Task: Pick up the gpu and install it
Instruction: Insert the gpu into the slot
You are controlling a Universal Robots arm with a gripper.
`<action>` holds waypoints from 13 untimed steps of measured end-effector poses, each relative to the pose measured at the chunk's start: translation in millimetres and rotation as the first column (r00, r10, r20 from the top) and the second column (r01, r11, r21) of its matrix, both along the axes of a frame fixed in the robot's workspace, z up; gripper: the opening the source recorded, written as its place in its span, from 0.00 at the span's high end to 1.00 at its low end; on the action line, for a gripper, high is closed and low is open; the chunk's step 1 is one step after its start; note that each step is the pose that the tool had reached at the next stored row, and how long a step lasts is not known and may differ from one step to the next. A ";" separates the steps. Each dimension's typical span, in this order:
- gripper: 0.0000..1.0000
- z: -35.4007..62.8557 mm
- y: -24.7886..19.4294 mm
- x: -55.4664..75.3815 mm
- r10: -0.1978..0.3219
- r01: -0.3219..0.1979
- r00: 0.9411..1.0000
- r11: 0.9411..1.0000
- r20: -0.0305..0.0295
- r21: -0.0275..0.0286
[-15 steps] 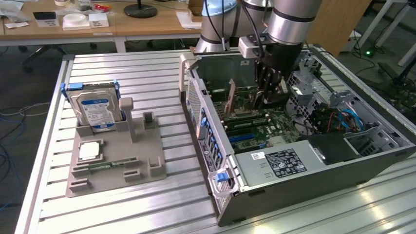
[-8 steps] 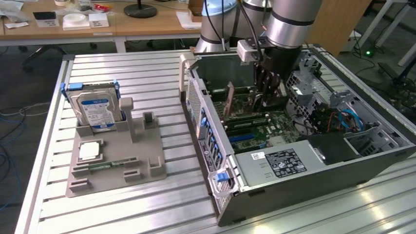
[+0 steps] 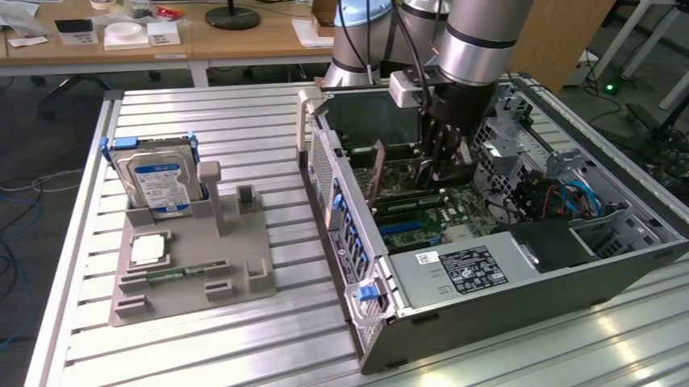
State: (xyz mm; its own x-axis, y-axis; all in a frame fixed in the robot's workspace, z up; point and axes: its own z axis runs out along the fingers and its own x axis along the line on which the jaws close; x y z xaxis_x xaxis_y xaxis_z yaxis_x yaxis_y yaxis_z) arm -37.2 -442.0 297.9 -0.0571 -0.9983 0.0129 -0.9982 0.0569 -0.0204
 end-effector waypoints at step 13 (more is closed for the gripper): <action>0.72 -12.7 -6.4 -6.9 0.000 0.000 1.000 1.000 0.000 0.000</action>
